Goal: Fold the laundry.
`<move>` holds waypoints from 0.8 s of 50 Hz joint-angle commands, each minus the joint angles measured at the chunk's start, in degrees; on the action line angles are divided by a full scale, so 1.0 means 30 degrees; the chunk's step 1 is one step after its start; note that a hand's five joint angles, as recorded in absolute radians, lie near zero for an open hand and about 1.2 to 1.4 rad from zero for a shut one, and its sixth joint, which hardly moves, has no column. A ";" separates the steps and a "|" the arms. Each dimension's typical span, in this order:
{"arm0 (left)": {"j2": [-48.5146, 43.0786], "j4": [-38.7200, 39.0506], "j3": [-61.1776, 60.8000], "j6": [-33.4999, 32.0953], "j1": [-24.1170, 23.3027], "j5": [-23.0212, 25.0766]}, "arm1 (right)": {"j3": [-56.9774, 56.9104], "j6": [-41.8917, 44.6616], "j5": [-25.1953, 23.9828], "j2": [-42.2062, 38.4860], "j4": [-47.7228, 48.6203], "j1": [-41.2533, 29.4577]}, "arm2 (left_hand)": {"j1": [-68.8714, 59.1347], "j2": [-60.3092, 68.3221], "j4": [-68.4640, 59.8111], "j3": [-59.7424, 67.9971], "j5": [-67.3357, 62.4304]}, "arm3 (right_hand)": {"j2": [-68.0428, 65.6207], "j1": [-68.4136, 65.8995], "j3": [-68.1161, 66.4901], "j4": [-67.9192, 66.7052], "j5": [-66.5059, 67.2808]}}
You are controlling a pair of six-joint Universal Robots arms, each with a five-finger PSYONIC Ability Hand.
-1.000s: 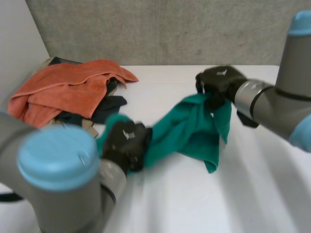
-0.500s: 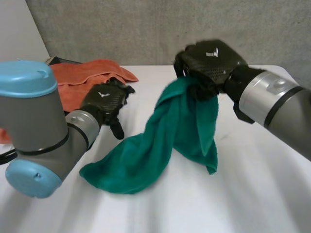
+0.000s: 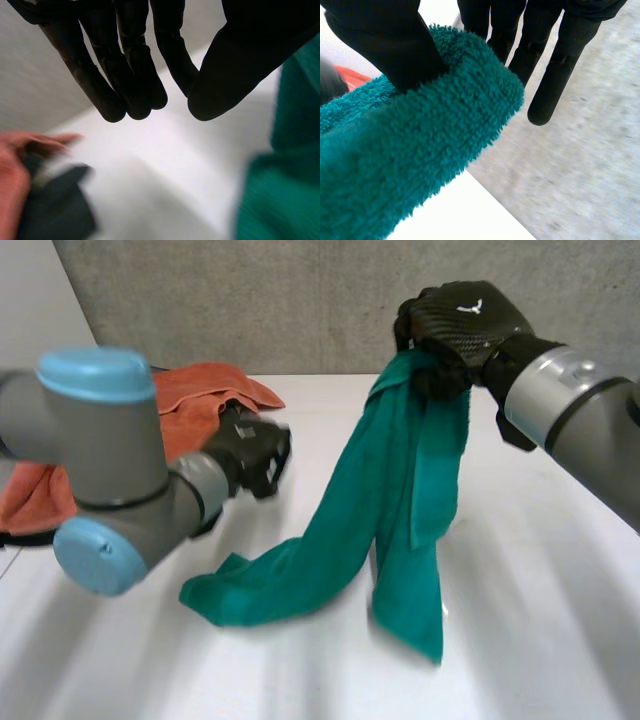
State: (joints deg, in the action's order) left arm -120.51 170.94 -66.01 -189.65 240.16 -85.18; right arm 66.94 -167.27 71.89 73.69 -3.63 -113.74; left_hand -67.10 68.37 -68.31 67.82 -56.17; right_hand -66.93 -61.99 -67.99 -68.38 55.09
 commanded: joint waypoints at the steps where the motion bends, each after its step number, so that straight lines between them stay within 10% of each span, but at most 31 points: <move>1: 0.1906 0.1491 0.2579 0.0784 -0.0218 -0.2952 | -0.4351 0.0620 0.3484 -0.1944 0.0447 -0.0056 | -0.4300 0.3877 -0.3897 0.4060 -0.4609 | -0.4358 -0.6003 -0.4002 -0.3872 0.4970; 11: 0.4223 0.6211 -0.1634 0.0756 -0.0628 -0.3485 | -0.4125 -0.1079 0.3257 -0.1420 0.0127 -0.0348 | -0.4028 0.3606 -0.3625 0.3789 -0.4337 | -0.4358 -0.6003 -0.4002 -0.3872 0.4970; 14: 0.3932 0.6476 -0.3360 0.0844 -0.0599 -0.2055 | -0.2489 -0.1459 0.1476 -0.0368 0.0241 -0.0611 | 1.2156 -1.2579 1.2559 -1.2396 1.1847 | -0.4358 -0.6003 -0.4002 -0.3872 0.4970; 17: 0.3463 0.6418 -0.4273 0.0815 -0.0599 -0.1054 | -0.1663 -0.1636 0.0531 0.0075 0.0944 -0.0612 | 1.8280 -1.8702 1.8683 -1.8519 1.7971 | -0.4358 -0.6003 -0.4002 -0.3872 0.4970; 40: -0.0286 0.5832 -0.4804 0.2366 -0.0803 0.0823 | 0.3554 -0.1489 -0.3044 0.3795 -0.1486 -0.0026 | 1.9034 -1.9456 1.9437 -1.9273 1.8725 | -0.4358 -0.6003 -0.4002 -0.3872 0.4970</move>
State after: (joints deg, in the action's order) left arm -117.31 188.93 -83.15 -183.42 239.00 -85.48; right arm 75.35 -170.03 66.15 81.13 -8.25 -113.70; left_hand -11.50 11.35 -11.44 11.93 -2.42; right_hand -66.93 -61.99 -68.00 -68.41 55.09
